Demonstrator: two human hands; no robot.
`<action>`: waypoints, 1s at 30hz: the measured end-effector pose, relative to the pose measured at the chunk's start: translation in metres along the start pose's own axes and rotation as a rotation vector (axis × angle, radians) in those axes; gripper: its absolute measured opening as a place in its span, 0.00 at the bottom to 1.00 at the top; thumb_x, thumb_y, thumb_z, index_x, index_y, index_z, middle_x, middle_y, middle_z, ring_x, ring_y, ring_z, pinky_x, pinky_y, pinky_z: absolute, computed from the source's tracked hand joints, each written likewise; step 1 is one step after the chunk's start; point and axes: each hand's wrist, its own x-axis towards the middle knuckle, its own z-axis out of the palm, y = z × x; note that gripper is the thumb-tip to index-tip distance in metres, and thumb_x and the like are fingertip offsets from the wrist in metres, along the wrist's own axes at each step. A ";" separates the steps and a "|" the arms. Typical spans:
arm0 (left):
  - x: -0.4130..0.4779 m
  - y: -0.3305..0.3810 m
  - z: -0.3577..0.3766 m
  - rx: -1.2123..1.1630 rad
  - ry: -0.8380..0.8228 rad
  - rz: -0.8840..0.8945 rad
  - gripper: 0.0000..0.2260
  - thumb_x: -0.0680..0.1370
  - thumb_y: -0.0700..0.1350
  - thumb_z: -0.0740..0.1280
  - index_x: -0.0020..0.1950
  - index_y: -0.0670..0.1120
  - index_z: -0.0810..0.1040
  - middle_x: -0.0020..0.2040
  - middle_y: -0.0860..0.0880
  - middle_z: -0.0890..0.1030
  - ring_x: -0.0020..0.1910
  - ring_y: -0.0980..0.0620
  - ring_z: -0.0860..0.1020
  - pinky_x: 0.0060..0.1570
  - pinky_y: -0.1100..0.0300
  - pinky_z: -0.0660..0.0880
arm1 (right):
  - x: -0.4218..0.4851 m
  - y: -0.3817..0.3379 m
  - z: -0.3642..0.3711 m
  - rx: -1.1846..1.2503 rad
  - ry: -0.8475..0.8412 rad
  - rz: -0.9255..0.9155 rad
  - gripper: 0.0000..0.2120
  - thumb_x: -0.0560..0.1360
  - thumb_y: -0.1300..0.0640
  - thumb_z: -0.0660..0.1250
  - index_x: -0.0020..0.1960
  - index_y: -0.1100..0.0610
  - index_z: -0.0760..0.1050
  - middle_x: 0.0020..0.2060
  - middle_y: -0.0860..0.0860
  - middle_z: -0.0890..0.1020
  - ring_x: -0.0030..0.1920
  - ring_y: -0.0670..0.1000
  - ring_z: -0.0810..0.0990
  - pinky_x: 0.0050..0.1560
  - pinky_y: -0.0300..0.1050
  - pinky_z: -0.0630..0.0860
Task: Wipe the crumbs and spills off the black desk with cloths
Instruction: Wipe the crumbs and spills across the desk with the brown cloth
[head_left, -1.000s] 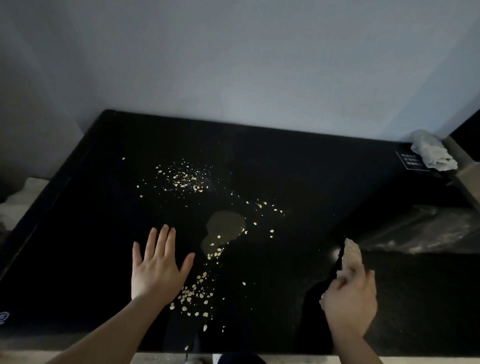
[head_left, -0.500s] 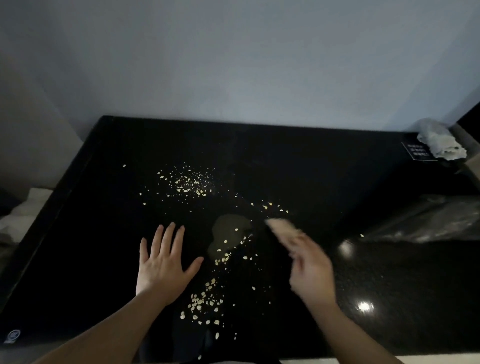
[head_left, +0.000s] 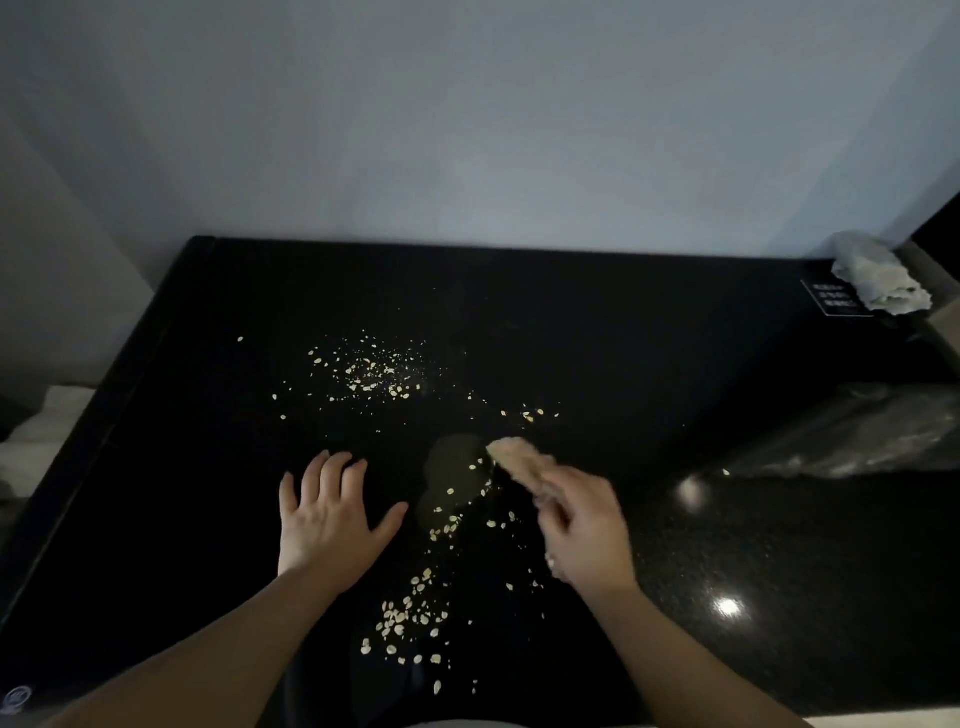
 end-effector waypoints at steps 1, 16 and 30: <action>0.000 0.002 -0.001 -0.006 -0.004 -0.008 0.37 0.70 0.68 0.49 0.65 0.43 0.73 0.65 0.44 0.73 0.69 0.43 0.66 0.65 0.36 0.62 | 0.003 0.009 -0.008 -0.011 0.090 0.078 0.15 0.66 0.67 0.72 0.52 0.61 0.80 0.50 0.57 0.81 0.51 0.55 0.77 0.57 0.41 0.69; 0.002 0.000 0.005 0.038 -0.006 -0.001 0.50 0.63 0.73 0.23 0.77 0.49 0.49 0.77 0.52 0.48 0.75 0.51 0.41 0.71 0.44 0.41 | 0.077 0.054 -0.034 -0.237 -0.005 0.483 0.26 0.75 0.63 0.63 0.72 0.63 0.63 0.70 0.62 0.67 0.69 0.61 0.66 0.72 0.51 0.58; 0.007 -0.003 0.004 0.078 -0.067 -0.001 0.38 0.75 0.69 0.40 0.67 0.44 0.72 0.67 0.47 0.74 0.68 0.44 0.68 0.63 0.42 0.56 | 0.081 0.040 -0.019 -0.409 0.013 0.532 0.29 0.76 0.57 0.61 0.75 0.55 0.57 0.72 0.55 0.64 0.73 0.54 0.61 0.70 0.53 0.63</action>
